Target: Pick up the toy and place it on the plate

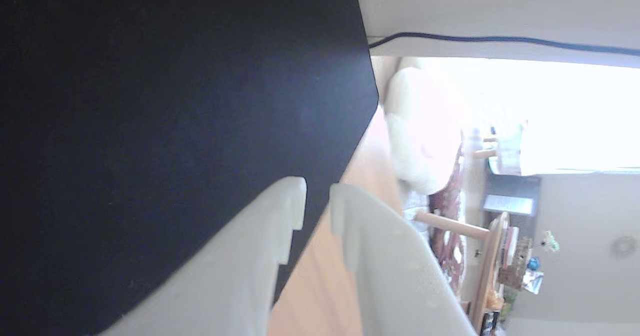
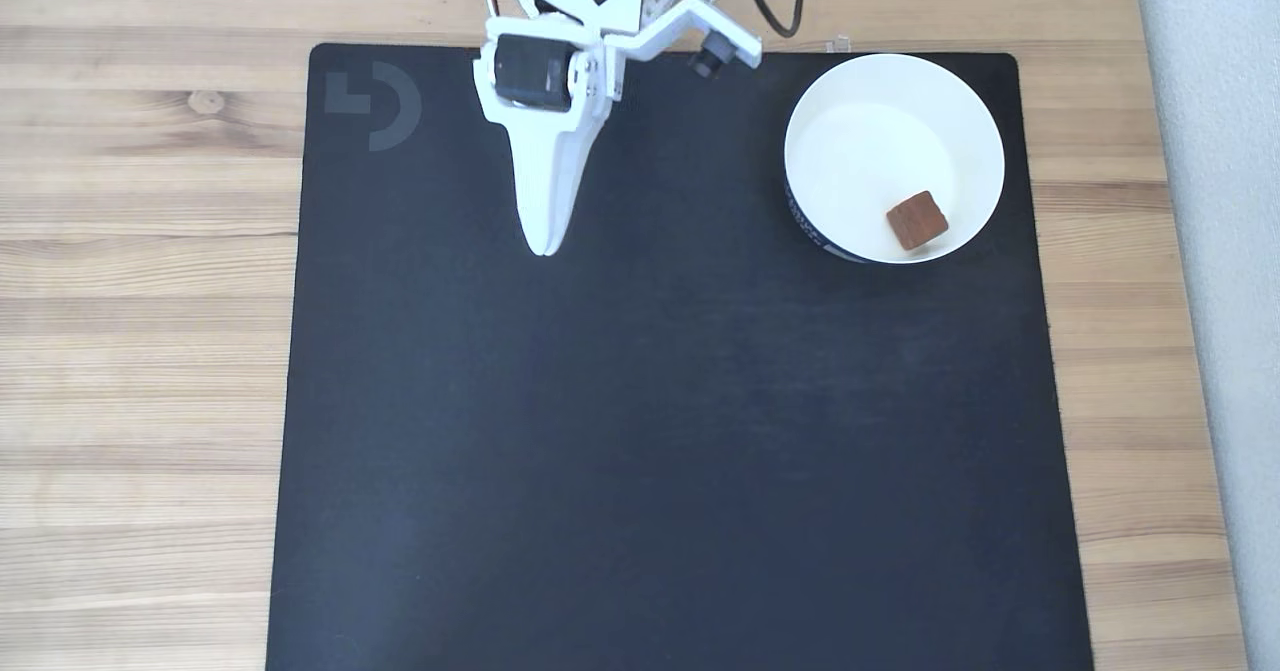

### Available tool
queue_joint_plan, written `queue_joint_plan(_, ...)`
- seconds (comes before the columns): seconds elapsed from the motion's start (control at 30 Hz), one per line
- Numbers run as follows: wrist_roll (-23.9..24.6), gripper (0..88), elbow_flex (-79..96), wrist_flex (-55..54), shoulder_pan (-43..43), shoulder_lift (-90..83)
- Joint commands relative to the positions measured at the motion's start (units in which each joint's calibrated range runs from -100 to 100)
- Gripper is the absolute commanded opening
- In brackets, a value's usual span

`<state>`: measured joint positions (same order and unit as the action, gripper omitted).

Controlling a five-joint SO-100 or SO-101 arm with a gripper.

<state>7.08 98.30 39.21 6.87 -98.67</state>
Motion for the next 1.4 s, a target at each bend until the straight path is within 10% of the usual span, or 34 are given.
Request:
queue_joint_plan(0.0, -1.23, 2.3, 0.89, 0.5, 0.2, -0.58)
queue_joint_plan(1.37, -7.55, 2.6, 1.07, 13.79, -0.97, -0.58)
